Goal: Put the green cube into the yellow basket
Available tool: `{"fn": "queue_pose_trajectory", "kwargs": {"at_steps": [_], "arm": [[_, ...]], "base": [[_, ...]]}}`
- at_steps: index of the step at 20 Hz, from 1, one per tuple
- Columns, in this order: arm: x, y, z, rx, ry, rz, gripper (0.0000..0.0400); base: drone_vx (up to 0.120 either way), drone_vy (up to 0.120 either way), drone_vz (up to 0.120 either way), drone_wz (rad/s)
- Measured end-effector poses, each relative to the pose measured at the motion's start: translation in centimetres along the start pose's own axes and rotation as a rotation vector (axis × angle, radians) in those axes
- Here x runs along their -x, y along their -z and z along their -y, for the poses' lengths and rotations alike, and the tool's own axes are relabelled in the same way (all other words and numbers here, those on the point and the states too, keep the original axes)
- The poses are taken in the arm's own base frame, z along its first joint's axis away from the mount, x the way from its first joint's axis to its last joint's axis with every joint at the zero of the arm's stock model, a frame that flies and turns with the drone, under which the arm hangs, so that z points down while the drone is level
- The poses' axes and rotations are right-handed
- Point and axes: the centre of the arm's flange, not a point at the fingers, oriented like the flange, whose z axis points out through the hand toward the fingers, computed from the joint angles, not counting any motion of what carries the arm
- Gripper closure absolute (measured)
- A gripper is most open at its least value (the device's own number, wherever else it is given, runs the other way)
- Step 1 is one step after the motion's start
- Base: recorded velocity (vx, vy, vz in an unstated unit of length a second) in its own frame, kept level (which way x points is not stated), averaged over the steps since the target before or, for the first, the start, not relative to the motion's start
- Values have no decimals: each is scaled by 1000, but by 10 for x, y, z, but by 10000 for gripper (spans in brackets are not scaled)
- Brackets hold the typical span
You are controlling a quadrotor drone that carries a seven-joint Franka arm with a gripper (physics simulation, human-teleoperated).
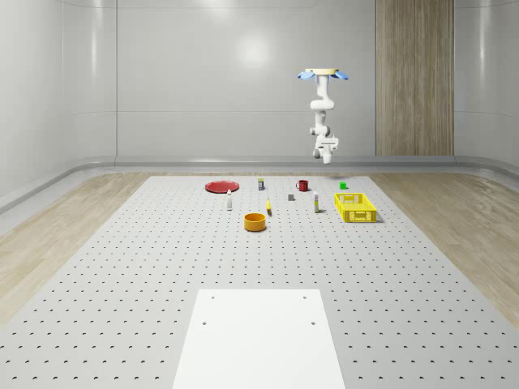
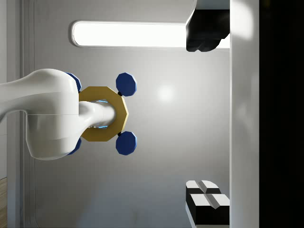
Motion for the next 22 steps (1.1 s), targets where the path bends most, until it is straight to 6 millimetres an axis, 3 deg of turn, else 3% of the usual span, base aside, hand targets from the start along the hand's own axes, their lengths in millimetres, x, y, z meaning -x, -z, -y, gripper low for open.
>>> {"fn": "queue_pose_trajectory", "kwargs": {"at_steps": [12,16,22], "arm": [[1,0,0,-3,0,-10,0],[2,0,0,-1,0,-17,0],[3,0,1,11,0,-35,0]], "base": [[0,120,0,0],[110,120,0,0],[120,0,0,0]]}}
